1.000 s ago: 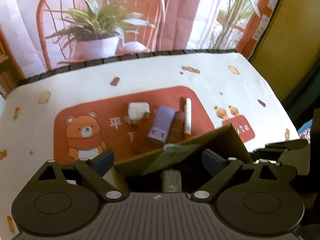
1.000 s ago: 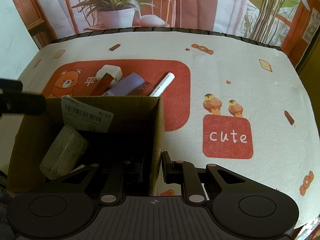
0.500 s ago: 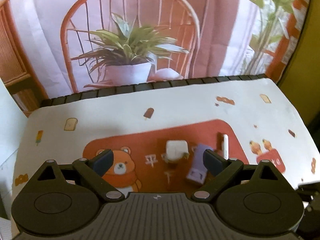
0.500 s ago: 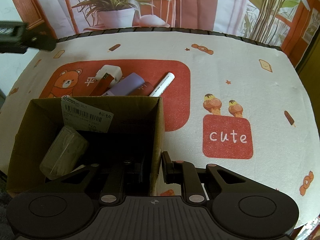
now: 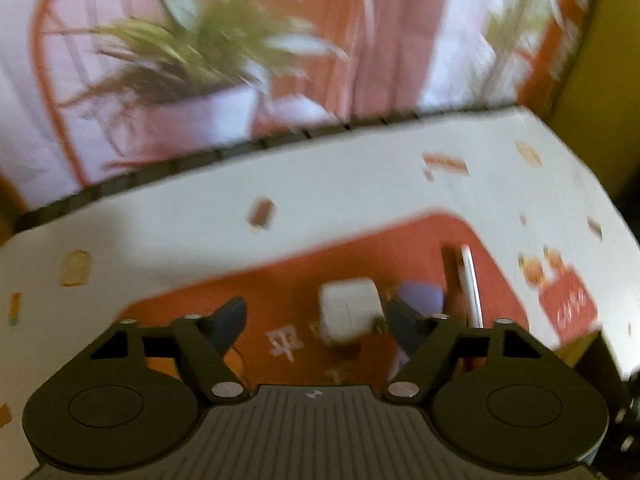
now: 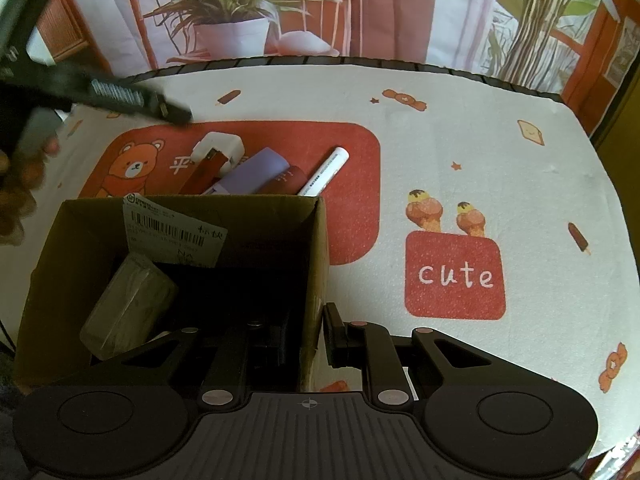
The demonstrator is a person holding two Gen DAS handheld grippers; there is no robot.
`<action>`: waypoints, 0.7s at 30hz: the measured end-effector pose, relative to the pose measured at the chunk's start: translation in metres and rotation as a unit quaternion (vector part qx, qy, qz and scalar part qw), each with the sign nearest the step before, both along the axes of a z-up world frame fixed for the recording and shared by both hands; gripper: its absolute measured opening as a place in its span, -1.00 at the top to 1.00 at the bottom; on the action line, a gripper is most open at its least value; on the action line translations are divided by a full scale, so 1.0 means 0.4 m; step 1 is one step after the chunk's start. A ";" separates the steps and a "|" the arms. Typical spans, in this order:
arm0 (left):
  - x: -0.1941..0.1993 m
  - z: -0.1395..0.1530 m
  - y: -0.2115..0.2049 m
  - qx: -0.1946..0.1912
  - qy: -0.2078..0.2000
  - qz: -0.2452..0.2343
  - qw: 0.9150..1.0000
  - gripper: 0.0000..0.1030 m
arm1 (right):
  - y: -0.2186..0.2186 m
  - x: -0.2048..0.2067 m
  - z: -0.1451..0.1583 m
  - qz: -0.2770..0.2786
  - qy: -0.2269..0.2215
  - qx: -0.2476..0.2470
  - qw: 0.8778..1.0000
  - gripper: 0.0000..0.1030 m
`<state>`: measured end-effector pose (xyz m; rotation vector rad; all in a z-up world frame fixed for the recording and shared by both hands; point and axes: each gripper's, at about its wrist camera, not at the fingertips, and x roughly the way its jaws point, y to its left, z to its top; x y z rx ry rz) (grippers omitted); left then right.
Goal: Organize rigid objects
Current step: 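Move the left tool back toward the white charger and red lighter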
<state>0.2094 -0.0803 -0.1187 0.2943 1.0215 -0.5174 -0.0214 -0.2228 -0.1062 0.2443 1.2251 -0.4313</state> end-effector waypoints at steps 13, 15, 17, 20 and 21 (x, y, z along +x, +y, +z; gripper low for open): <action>0.018 -0.084 0.015 -0.023 0.092 -0.029 0.995 -0.09 | -0.002 0.000 0.003 0.000 0.000 0.000 1.000 0.68; 0.019 -0.088 0.010 -0.022 0.095 -0.031 0.995 -0.09 | -0.001 0.001 0.003 0.000 0.000 0.000 1.000 0.68; 0.016 -0.087 0.009 -0.022 0.096 -0.034 0.995 -0.08 | -0.001 0.001 0.003 0.000 0.000 0.000 1.000 0.68; 0.020 -0.085 0.009 -0.025 0.098 -0.036 0.994 -0.08 | -0.001 0.001 0.003 0.001 0.001 0.000 1.000 0.68; 0.023 -0.083 0.012 -0.028 0.099 -0.035 0.994 -0.07 | -0.002 0.001 0.003 0.001 0.001 0.000 1.000 0.68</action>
